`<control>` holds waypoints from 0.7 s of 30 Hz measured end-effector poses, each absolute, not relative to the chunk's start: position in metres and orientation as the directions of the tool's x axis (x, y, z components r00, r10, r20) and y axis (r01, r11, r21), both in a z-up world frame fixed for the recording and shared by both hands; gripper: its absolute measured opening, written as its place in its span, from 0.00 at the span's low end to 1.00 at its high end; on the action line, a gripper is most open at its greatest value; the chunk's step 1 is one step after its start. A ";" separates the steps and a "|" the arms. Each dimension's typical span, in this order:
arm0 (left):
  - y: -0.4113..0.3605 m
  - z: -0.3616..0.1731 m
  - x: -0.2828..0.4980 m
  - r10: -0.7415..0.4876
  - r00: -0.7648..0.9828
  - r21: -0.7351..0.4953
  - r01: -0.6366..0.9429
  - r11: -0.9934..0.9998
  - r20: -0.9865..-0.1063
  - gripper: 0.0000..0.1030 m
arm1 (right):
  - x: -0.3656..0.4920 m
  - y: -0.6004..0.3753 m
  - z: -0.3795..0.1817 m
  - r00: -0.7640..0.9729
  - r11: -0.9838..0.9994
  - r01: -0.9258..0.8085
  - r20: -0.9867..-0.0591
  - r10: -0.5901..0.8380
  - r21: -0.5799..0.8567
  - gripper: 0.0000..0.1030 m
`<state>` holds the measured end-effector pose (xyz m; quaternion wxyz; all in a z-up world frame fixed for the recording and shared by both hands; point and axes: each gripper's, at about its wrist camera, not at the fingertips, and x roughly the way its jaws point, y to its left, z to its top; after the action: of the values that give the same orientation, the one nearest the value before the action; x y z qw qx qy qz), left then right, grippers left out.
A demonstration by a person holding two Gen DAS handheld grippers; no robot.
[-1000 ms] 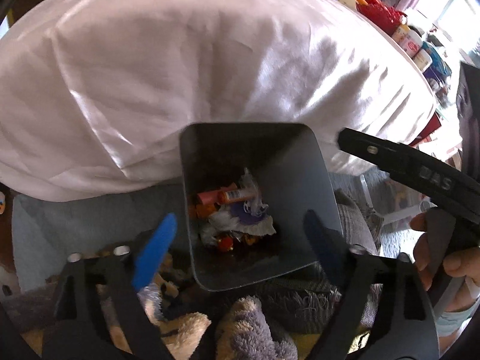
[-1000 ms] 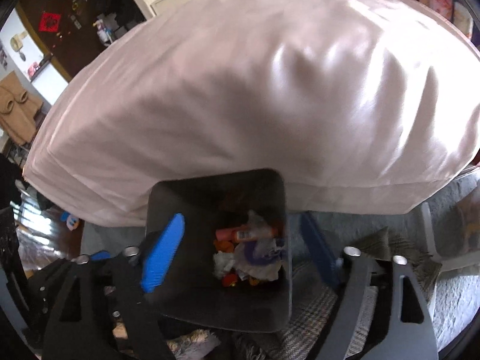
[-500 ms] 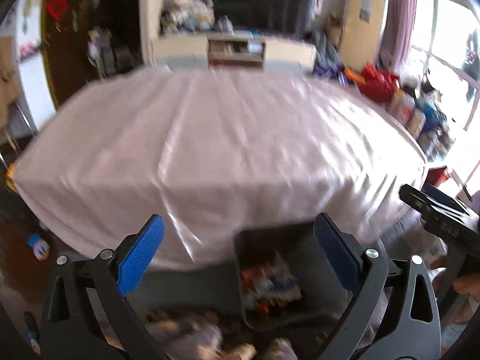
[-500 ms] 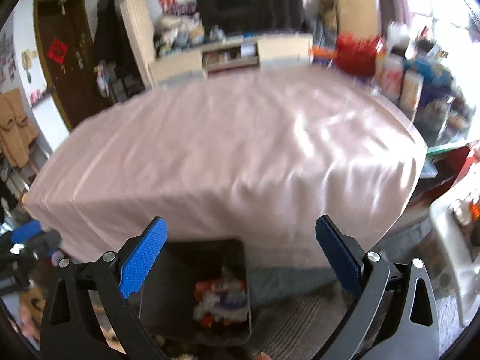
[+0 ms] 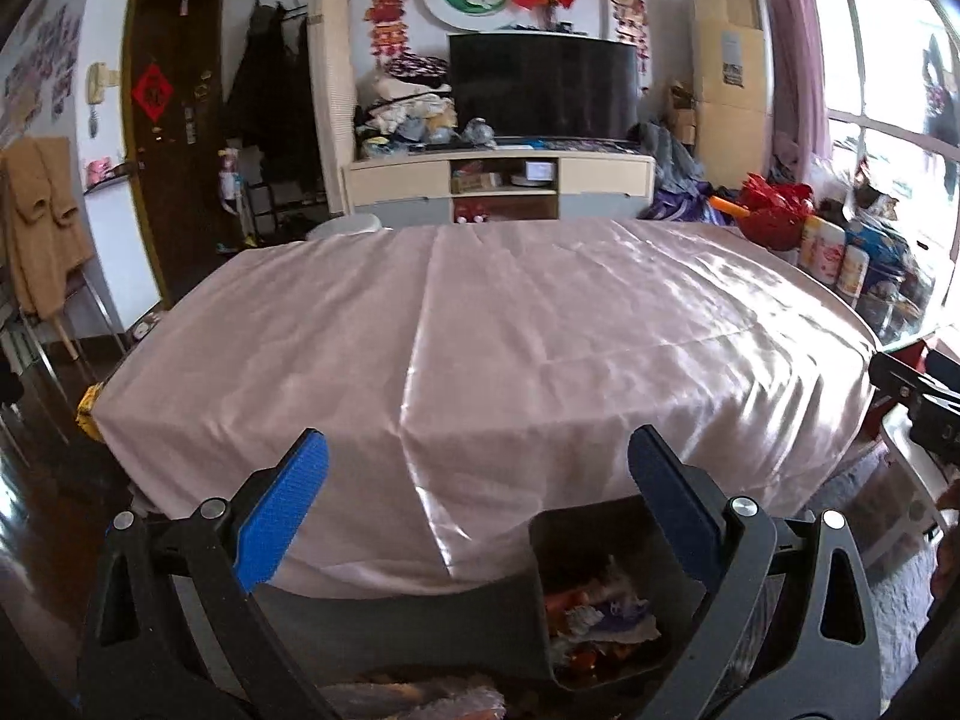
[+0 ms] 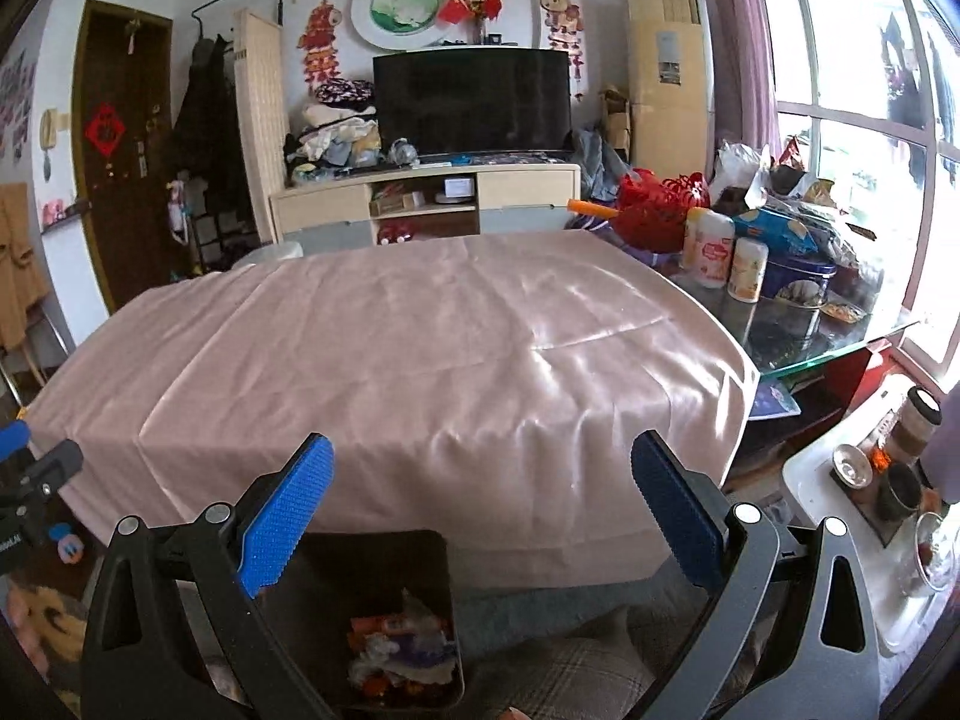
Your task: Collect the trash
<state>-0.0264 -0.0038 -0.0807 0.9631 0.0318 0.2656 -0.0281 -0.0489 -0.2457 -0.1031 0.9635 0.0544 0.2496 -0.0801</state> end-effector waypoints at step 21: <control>-0.003 -0.084 -0.032 -0.038 0.865 0.065 0.081 0.995 -0.500 0.92 | -0.055 -0.236 -0.099 0.887 0.981 0.188 -0.437 -0.146 0.053 0.97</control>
<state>-0.0324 -0.0027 -0.0843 0.9648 0.0417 0.2579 -0.0309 -0.0553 -0.2365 -0.0989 0.9703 0.0471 0.2212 -0.0861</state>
